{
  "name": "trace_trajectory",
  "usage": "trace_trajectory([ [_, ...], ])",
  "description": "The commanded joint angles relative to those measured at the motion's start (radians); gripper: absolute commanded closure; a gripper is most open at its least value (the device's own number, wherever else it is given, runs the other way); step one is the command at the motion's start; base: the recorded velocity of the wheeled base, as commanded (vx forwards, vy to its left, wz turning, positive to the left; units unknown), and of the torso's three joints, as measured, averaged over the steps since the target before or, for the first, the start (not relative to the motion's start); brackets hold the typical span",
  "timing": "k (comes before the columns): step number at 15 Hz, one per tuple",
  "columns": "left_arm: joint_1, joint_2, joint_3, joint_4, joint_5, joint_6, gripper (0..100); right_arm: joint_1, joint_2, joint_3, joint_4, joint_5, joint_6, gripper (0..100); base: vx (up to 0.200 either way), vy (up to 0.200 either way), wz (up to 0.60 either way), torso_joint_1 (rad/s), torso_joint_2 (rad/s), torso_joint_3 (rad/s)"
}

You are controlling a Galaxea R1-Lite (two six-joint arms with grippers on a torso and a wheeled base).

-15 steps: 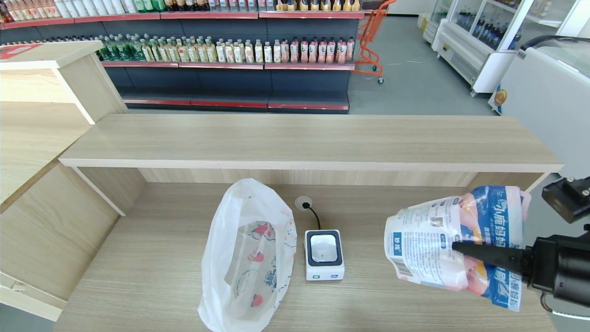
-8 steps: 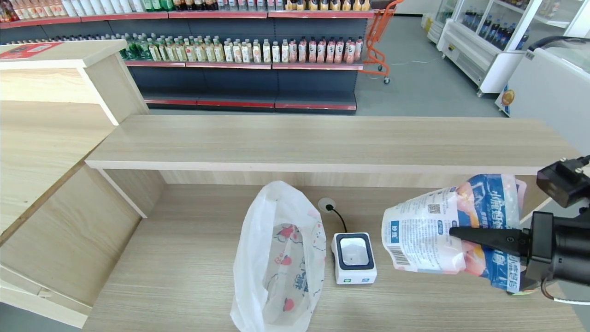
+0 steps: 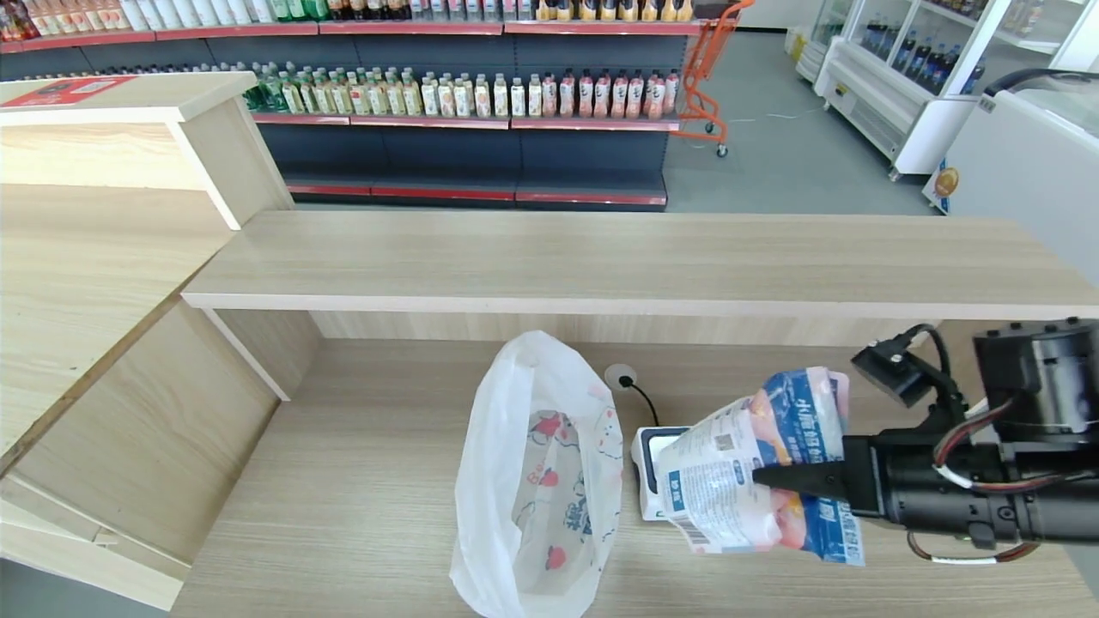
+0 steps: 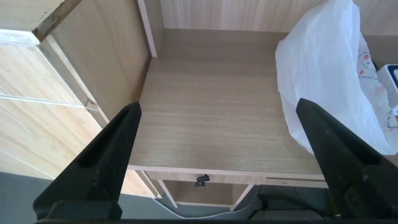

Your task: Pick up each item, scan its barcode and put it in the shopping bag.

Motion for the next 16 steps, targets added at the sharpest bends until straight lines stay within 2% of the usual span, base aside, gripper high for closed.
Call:
trace_trajectory([
  [1,0.001,0.001,0.0,0.0,0.001,0.0,0,0.052,0.203,-0.059,-0.01,-0.066,-0.059,100,0.0,0.0,0.0,0.0,0.0,0.0],
  [5,0.001,0.001,0.0,0.0,0.0,0.0,0,0.091,0.391,-0.25,-0.021,-0.069,-0.063,100,0.0,0.0,0.0,0.0,0.0,0.0],
  [9,0.001,0.001,0.0,0.0,0.0,0.0,0,0.173,0.526,-0.347,-0.079,-0.072,-0.068,100,0.0,0.0,0.0,0.0,0.0,0.0],
  [12,0.001,0.001,0.0,0.0,0.001,0.0,0,0.217,0.627,-0.362,-0.188,-0.082,-0.106,100,0.0,0.0,0.0,0.0,0.0,0.0],
  [16,0.001,0.001,0.0,0.0,0.0,0.0,0,0.251,0.729,-0.369,-0.298,-0.149,-0.164,100,0.0,0.0,0.0,0.0,0.0,0.0],
])
